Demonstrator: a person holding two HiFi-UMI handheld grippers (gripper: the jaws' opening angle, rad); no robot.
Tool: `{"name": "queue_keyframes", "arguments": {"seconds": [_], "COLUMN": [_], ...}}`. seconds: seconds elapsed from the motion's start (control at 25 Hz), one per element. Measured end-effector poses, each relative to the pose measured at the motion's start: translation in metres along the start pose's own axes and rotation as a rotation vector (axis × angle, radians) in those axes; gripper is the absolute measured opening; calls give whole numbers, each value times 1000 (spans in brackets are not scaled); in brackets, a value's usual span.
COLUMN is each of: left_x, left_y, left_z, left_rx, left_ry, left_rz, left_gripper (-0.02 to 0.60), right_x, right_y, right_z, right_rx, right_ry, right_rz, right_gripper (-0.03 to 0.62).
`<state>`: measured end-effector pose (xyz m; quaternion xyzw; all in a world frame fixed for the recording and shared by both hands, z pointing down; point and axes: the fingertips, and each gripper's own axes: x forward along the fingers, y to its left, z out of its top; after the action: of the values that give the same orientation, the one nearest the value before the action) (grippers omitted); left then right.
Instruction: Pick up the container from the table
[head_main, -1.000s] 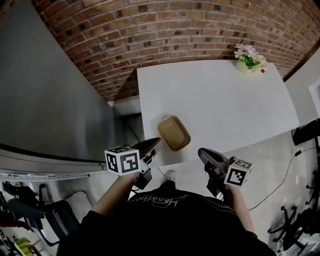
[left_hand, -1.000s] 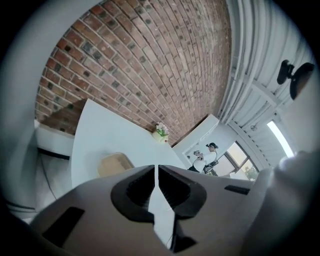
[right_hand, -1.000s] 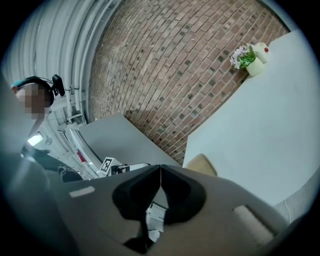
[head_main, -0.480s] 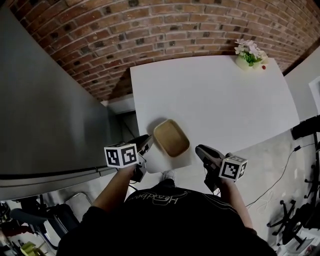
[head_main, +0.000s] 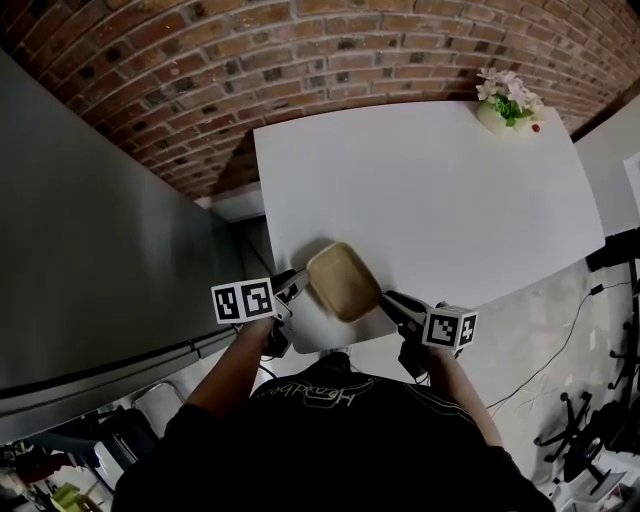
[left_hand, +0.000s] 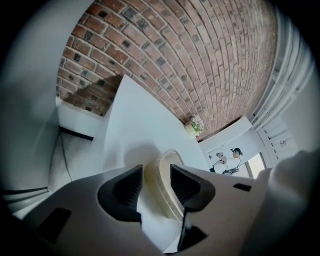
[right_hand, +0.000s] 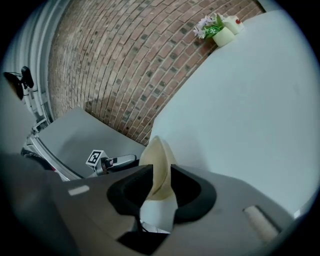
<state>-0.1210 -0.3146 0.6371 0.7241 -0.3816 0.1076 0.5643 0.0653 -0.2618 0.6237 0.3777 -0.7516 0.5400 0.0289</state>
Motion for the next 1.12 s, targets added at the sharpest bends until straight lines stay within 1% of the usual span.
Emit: {"name": "queue_keyframes", "arguments": {"seconds": [0.16,0.28,0.48,0.72,0.8,0.88,0.96,1.12], "left_x": [10,13,14,17,18,19,18,17], "left_y": [5,9,10,9,7,5,3,0], "left_z": [0,-2,-5,-5,-5,-4,-4,-6], "left_rx": [-15,-32,-70,-80,-89,-99,-101,-93], "left_ry": [17,35,59,52,41,25,9,4], "left_rz": [17,30,32,21,10,6,14,35], "left_gripper": [155,155,152,144,114,93,55,54], "right_x": [12,14,16,17,17,18,18,14], "right_y": [-2,-5,-11,-11,-10,-10,-10,-10], "right_z": [-2,-5,-5,-5,-5,-5,-6,-6], "right_rx": [37,51,108,145,161,167,177,177], "right_ry": [26,38,18,-3,-8,-8,-8,-15], "right_rz": [17,11,15,30,41,44,51,58], "right_gripper": [101,101,100,95,74,71,69,63]}}
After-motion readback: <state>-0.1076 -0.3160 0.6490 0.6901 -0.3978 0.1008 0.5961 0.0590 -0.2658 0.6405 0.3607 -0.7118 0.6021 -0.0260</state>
